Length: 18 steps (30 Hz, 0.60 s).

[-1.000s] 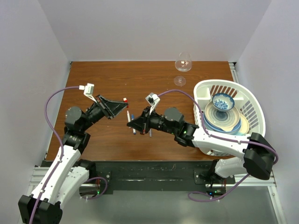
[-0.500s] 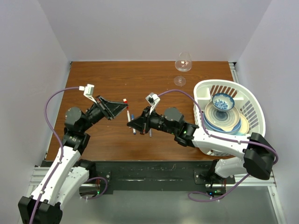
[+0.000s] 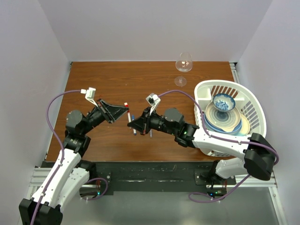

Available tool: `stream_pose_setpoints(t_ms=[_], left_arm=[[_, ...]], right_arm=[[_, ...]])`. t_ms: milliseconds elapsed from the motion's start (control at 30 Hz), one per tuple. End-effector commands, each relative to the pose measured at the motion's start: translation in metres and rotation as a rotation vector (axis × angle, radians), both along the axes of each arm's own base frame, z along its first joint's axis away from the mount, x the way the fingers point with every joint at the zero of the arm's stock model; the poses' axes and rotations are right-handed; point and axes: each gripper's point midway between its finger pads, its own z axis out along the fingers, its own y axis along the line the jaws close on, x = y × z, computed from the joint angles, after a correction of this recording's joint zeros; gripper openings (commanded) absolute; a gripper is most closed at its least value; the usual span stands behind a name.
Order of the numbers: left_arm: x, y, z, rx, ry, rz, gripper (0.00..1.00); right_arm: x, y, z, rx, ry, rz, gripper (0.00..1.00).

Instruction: Insert the pens into the pen caps

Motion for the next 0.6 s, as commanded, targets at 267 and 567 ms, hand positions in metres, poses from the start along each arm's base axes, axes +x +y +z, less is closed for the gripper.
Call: stream_pose_setpoints(t_ms=[267,567], left_arm=[[-0.015,-0.009,-0.034,0.048,0.042,-0.102,0.00],[-0.023,-0.012,-0.072,0.091,0.113,-0.158,0.00]], right_arm=[[0.028,0.007,0.048,-0.021,-0.120,-0.095,0.00],[0.074,0.002,0.098,0.008,-0.179,-0.201,0.00]])
